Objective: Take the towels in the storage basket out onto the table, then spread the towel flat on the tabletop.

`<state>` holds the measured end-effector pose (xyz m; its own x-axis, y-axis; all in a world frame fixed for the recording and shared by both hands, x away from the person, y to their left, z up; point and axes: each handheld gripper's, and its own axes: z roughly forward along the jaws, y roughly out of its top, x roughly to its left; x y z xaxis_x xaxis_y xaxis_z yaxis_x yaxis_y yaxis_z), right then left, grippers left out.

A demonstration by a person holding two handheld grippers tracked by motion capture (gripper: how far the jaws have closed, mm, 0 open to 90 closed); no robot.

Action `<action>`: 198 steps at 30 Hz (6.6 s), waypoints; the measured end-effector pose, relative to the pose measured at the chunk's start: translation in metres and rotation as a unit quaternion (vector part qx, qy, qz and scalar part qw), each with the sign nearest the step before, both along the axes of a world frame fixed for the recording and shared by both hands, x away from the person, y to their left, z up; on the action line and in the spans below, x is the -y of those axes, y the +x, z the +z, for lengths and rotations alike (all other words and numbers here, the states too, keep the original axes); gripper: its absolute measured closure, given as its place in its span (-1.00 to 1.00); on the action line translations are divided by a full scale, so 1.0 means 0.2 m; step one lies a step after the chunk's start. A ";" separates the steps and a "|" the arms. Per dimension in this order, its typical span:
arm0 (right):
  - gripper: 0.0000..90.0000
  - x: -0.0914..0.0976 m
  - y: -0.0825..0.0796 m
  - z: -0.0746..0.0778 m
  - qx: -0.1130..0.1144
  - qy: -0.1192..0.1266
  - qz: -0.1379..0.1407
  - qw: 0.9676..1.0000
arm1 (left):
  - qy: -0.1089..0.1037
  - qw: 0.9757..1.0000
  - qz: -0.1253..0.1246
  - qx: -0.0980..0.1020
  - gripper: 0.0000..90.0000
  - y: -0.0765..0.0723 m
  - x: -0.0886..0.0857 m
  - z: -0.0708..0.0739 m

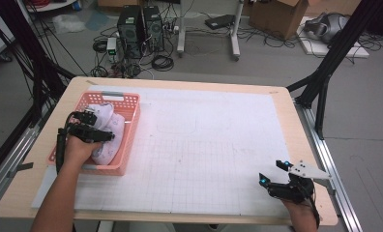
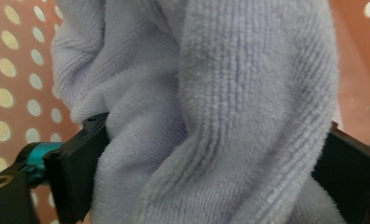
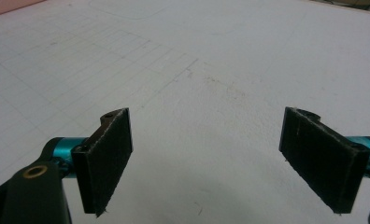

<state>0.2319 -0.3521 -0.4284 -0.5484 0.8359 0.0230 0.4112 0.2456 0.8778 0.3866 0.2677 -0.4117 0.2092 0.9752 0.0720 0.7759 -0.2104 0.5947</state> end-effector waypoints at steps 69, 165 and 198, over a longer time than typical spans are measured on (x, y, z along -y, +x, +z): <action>-0.64 -0.01 -0.01 0.01 0.002 0.014 -0.007 1.000 | -0.233 0.867 -0.152 0.413 0.46 -0.57 -0.02 0.52; -0.63 -0.02 0.05 -0.02 -0.009 0.009 -0.015 1.000 | -0.248 0.907 -0.248 0.232 -0.57 -0.58 0.75 -0.08; -0.25 -0.30 0.26 -0.09 -0.093 -0.002 0.043 0.995 | -0.227 0.934 -0.229 0.154 -0.29 -0.44 0.80 -0.15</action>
<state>0.2831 -0.2924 -0.4465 -0.6038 0.7869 0.1271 0.5433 0.2896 0.7880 0.2979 0.1076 -0.4414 0.6489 0.7336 -0.2019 0.4447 -0.1503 0.8830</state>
